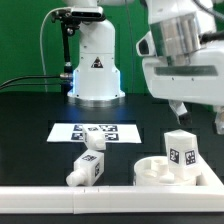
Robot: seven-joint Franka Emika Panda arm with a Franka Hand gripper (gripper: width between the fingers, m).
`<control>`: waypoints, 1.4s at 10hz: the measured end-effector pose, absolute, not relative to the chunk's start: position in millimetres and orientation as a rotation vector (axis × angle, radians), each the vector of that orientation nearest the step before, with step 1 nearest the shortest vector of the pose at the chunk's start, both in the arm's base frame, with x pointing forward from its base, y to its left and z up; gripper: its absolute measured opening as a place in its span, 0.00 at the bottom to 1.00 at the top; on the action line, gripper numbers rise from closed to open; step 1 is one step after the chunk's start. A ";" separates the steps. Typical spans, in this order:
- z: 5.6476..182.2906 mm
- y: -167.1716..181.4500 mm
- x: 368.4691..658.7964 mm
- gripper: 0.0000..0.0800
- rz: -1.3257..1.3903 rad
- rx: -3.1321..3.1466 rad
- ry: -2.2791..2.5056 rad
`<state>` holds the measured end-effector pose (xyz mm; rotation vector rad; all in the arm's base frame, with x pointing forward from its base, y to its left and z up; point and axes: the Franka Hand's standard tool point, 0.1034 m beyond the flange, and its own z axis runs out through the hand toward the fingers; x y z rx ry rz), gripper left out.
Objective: Assemble stool
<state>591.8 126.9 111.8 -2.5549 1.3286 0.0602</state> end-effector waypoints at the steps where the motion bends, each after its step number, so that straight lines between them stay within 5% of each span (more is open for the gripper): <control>1: 112.7 125.8 591.7 0.81 0.035 -2.674 1.108; 14: 94.7 117.0 589.1 0.81 -0.129 -2.988 -0.665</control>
Offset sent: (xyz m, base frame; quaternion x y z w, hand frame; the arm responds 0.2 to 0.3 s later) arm 0.0000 0.0000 0.0000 0.0000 0.0000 -0.1296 0.9916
